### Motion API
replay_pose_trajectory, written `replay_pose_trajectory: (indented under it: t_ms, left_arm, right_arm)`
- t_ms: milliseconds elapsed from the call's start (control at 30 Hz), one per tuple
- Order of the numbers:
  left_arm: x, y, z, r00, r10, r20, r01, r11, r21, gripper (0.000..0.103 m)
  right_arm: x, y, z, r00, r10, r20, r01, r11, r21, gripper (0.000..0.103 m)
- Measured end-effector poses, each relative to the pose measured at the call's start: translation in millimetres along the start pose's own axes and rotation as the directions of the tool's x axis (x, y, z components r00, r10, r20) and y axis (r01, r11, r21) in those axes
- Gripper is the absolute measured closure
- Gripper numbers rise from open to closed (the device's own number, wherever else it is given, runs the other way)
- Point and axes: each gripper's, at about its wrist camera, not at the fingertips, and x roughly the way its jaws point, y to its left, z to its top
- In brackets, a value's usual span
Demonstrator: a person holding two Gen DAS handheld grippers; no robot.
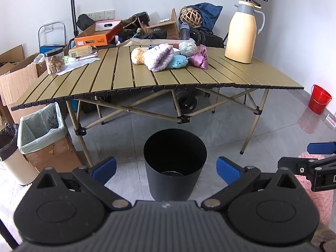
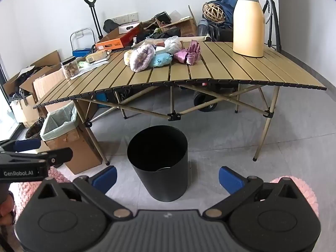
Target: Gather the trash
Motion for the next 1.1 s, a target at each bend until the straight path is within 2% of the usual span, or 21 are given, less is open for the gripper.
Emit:
replay_pose_trajectory:
  t_ms: [233, 467, 533, 1100]
  left_arm:
    - [-1.5, 0.7, 4.4, 1.000, -0.007, 0.015, 0.007, 1.000, 0.005, 0.000]
    - [-6.4, -2.6, 4.3, 1.000, -0.003, 0.022, 0.003, 1.000, 0.018, 0.000]
    - [-7.4, -2.5, 4.1, 1.000, -0.004, 0.024, 0.004, 1.000, 0.020, 0.000]
    - [-9.4, -2.7, 5.4, 0.999, -0.006, 0.036, 0.005, 1.000, 0.027, 0.000]
  right_arm:
    - [0.5, 3.0, -4.2, 1.000, 0.006, -0.002, -0.006, 1.000, -0.002, 0.000]
    - [-3.1, -6.2, 9.7, 1.000, 0.005, 0.003, -0.005, 1.000, -0.007, 0.000]
    - [-5.5, 1.4, 1.6, 1.000, -0.002, 0.015, 0.003, 1.000, -0.014, 0.000]
    - [-7.1, 1.4, 2.3, 1.000, -0.005, 0.029, 0.005, 1.000, -0.019, 0.000]
